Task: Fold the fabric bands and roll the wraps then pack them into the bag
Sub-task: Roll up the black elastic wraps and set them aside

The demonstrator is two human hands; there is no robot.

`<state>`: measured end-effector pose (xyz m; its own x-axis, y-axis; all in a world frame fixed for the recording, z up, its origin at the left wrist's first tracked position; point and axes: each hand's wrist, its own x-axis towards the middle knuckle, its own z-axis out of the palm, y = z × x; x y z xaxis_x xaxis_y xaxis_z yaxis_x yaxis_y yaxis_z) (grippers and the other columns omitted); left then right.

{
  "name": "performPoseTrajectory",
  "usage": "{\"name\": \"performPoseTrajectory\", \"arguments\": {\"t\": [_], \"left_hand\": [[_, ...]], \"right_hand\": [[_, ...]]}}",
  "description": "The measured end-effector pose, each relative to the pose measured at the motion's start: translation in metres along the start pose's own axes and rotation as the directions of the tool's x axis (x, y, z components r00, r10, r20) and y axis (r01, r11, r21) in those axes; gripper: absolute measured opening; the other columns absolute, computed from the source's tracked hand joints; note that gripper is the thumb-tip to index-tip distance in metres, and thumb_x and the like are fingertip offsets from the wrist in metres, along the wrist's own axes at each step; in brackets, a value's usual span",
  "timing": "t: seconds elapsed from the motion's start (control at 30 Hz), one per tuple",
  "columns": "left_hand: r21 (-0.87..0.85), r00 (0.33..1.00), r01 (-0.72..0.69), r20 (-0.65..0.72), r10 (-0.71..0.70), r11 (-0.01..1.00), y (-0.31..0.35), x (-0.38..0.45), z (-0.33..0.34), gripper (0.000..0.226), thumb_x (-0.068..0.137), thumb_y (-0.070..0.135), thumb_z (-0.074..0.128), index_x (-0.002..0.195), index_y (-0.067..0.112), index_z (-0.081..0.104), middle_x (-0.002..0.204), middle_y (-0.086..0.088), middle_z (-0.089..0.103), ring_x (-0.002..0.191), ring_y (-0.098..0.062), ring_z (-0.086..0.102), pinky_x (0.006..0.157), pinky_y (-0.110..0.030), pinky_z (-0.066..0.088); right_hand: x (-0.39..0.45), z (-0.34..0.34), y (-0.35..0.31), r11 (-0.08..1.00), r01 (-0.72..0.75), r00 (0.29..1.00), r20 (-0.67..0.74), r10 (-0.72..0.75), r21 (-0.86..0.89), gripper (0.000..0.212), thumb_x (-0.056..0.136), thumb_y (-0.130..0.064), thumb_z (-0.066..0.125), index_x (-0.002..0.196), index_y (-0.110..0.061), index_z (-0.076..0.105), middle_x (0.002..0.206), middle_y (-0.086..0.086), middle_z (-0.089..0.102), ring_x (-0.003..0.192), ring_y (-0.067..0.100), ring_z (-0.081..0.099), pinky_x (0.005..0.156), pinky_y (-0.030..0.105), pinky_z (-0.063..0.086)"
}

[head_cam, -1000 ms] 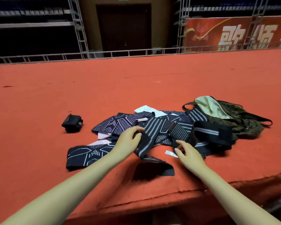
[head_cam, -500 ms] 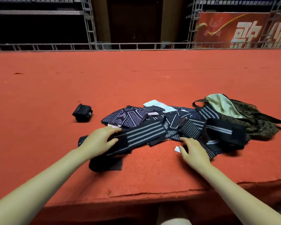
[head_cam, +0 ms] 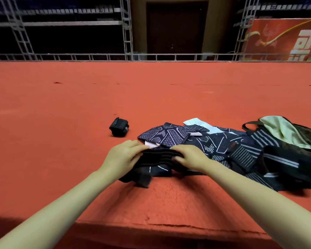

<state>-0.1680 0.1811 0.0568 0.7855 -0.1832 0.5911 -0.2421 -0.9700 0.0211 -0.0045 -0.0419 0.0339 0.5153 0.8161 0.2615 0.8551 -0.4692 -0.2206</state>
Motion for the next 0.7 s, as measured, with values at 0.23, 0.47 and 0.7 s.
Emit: {"name": "performPoseTrajectory", "arguments": {"t": [0.23, 0.47, 0.7], "left_hand": [[-0.093, 0.988, 0.135, -0.068, -0.142, 0.986, 0.014, -0.011, 0.009, 0.029, 0.093, 0.038, 0.044, 0.104, 0.025, 0.067, 0.084, 0.008, 0.059, 0.08, -0.012, 0.057, 0.061, -0.025, 0.043], [0.028, 0.975, -0.002, 0.22, -0.004, 1.0, 0.047, -0.069, 0.042, 0.036, 0.089, 0.044, 0.038, 0.071, 0.026, 0.063, 0.065, 0.009, 0.056, 0.062, -0.014, 0.058, 0.048, -0.026, 0.044], [0.031, 0.9, 0.23, 0.374, -0.224, 0.973, 0.055, -0.092, 0.039, 0.054, 0.075, 0.054, 0.027, 0.106, 0.032, 0.064, 0.097, 0.009, 0.058, 0.094, -0.015, 0.056, 0.073, -0.031, 0.049]], "right_hand": [[-0.025, -0.021, 0.005, 0.974, 0.126, 0.868, -0.455, -0.201, -0.189, 0.03, 0.09, -0.035, 0.044, 0.11, -0.028, 0.064, 0.081, -0.002, 0.06, 0.075, 0.022, 0.062, 0.048, 0.028, 0.047], [-0.113, 0.03, 0.018, 0.966, 0.239, 0.97, -0.027, -0.243, -0.102, 0.035, 0.093, -0.045, 0.044, 0.126, -0.036, 0.052, 0.099, -0.003, 0.058, 0.09, 0.013, 0.054, 0.068, 0.027, 0.051], [-0.135, 0.043, 0.009, 0.994, 0.041, 0.999, 0.007, -0.042, 0.099, 0.054, 0.095, -0.06, 0.025, 0.118, -0.031, 0.064, 0.111, -0.007, 0.055, 0.104, 0.01, 0.05, 0.092, 0.035, 0.042]]}}
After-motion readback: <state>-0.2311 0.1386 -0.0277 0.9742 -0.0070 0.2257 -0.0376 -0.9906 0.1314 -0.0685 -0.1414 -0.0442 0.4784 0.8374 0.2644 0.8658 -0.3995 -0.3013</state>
